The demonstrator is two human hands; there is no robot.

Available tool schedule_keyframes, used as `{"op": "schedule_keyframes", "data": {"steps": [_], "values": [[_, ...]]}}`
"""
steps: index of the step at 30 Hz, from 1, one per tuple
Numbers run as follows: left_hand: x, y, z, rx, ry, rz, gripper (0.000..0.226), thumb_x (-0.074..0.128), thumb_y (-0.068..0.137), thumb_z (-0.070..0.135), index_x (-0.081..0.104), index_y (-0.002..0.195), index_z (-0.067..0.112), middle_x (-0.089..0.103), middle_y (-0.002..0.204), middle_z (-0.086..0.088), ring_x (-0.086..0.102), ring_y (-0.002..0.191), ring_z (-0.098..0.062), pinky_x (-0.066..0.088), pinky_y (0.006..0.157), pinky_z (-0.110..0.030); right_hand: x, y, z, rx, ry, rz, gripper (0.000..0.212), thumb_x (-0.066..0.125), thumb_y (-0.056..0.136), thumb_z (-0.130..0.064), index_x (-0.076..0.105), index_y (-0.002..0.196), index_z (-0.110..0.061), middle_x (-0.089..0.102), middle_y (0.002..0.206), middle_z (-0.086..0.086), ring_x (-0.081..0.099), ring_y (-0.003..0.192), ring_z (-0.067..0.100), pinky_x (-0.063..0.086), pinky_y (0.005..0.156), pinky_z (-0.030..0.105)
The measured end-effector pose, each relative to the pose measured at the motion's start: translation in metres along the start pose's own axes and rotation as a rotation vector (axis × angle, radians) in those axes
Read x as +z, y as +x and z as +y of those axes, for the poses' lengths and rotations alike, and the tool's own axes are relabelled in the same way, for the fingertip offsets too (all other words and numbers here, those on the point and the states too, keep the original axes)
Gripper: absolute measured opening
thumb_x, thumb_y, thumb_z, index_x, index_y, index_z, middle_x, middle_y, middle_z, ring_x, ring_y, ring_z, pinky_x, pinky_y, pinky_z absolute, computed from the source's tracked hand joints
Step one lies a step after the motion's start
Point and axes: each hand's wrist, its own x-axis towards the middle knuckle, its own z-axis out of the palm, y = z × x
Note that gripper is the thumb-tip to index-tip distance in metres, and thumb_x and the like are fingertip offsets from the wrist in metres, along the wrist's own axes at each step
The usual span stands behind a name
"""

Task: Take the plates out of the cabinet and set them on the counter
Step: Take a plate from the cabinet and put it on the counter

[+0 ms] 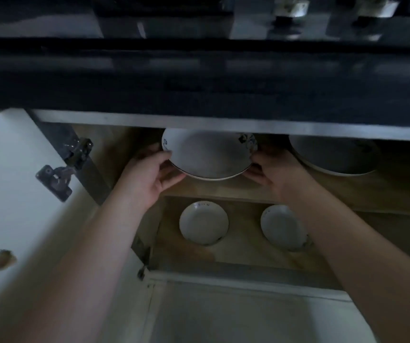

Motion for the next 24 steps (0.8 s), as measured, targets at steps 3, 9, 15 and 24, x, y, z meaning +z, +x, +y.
{"op": "schedule_keyframes", "data": {"steps": [3,9,15,24], "values": [[-0.004,-0.013,0.001,-0.019,0.074,0.050,0.043,0.062,0.086,-0.005,0.061,0.115,0.028,0.071,0.114,-0.007,0.072,0.099,-0.027,0.060,0.063,-0.039,0.010,-0.021,-0.003,0.043,-0.015,0.055,0.035,0.053,0.088,0.006,0.059,0.118,-0.010,0.069,0.113,0.011,0.070,0.097,0.025,0.060,0.062,0.026],[-0.016,-0.063,0.015,-0.163,0.030,0.100,0.054,0.057,0.085,-0.010,0.059,0.124,0.027,0.071,0.116,-0.007,0.072,0.098,-0.027,0.060,0.064,-0.040,0.021,-0.069,-0.024,0.182,-0.091,0.077,0.035,0.047,0.092,0.009,0.052,0.124,-0.003,0.061,0.125,0.020,0.060,0.114,0.033,0.052,0.095,0.048],[-0.024,-0.126,0.016,-0.253,0.014,0.118,0.050,0.055,0.085,-0.009,0.066,0.116,0.030,0.076,0.103,0.001,0.073,0.090,-0.019,0.059,0.062,-0.036,0.019,-0.124,-0.026,0.273,-0.123,0.113,0.036,0.050,0.088,0.008,0.059,0.112,-0.017,0.067,0.112,0.008,0.066,0.102,0.026,0.059,0.077,0.032],[-0.037,-0.254,0.047,-0.369,0.111,0.184,0.051,0.055,0.085,-0.008,0.057,0.125,0.025,0.071,0.110,-0.006,0.073,0.081,-0.017,0.059,0.064,-0.038,0.024,-0.263,-0.051,0.355,-0.128,0.065,0.042,0.059,0.088,0.005,0.056,0.114,-0.027,0.062,0.115,0.006,0.064,0.105,0.026,0.058,0.085,0.041]]}}
